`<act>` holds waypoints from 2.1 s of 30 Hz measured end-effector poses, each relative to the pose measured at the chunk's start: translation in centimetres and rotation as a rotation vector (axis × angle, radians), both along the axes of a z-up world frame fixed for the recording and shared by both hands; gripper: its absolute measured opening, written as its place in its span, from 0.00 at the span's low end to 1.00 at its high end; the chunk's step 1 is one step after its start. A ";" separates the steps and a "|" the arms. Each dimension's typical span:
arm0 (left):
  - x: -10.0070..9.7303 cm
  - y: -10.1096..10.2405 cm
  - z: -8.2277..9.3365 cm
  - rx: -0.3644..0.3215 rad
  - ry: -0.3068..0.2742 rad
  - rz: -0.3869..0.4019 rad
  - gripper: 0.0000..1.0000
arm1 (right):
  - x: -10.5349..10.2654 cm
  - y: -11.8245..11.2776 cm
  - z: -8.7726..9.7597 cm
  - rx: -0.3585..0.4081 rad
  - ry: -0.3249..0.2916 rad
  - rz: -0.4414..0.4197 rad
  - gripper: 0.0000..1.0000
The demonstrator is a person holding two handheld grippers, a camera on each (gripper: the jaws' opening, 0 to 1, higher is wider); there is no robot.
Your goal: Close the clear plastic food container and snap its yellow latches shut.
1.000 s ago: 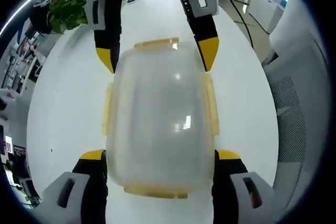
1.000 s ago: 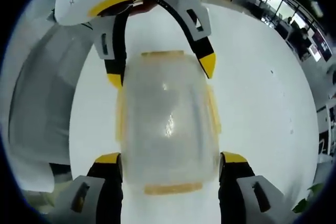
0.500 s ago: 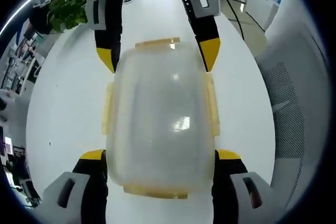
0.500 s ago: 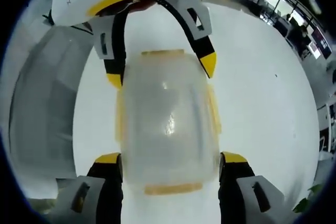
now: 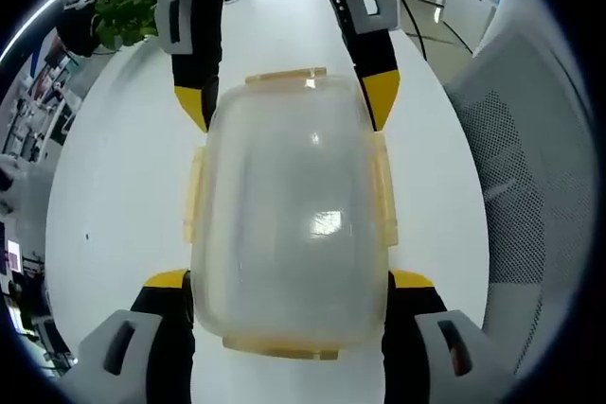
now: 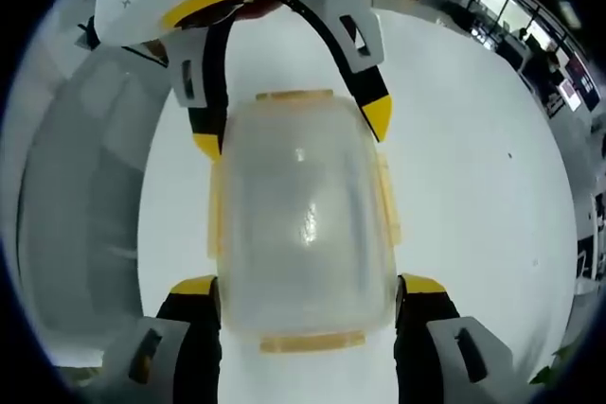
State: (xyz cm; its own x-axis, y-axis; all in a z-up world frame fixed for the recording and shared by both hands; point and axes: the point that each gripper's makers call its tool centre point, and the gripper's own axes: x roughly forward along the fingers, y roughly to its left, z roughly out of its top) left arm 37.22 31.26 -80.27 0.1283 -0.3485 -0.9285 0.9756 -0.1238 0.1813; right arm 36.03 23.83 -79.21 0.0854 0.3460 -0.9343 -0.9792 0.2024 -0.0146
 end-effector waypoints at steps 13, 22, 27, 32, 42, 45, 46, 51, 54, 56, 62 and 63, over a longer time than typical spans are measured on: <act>-0.7 2.2 -0.1 -0.008 0.001 0.019 0.82 | -0.6 2.3 -0.1 -0.011 0.002 0.019 0.75; -0.9 3.1 0.0 -0.009 0.000 0.017 0.82 | -0.9 3.2 -0.1 -0.015 0.002 0.016 0.75; -1.0 3.5 0.0 -0.019 0.000 0.019 0.82 | -0.9 3.5 -0.1 -0.021 0.004 0.018 0.75; -0.9 3.8 -0.1 -0.024 0.001 0.021 0.82 | -0.9 3.9 -0.2 -0.029 0.006 0.019 0.75; -0.9 4.0 -0.1 -0.037 0.003 0.020 0.82 | -0.8 4.1 -0.2 -0.038 0.008 0.017 0.75; -0.9 4.0 -0.1 -0.039 0.003 0.021 0.83 | -0.9 4.1 -0.2 -0.037 0.009 0.018 0.75; -0.9 4.0 -0.1 -0.040 0.003 0.021 0.83 | -0.9 4.1 -0.2 -0.038 0.008 0.018 0.75; -0.9 3.9 0.0 -0.039 0.002 0.027 0.83 | -0.8 4.1 -0.3 -0.040 0.007 0.017 0.75; -0.9 3.9 -0.1 -0.045 0.003 0.031 0.83 | -0.8 4.0 -0.3 -0.044 0.006 0.017 0.75; -0.9 3.8 0.0 -0.050 0.004 0.033 0.83 | -0.8 4.0 -0.3 -0.044 0.006 0.017 0.75; -0.9 3.8 0.0 -0.049 0.005 0.039 0.83 | -0.8 4.0 -0.3 -0.046 0.003 0.016 0.76; -0.8 3.8 0.0 -0.049 0.005 0.040 0.83 | -0.8 4.0 -0.3 -0.045 0.002 0.015 0.76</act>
State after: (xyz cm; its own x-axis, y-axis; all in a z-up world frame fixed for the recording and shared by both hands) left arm 36.37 35.03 -80.23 0.1385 -0.3884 -0.9110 0.9804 -0.0760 0.1815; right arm 35.23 27.85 -79.49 0.0784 0.3050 -0.9491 -0.9822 0.1865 -0.0213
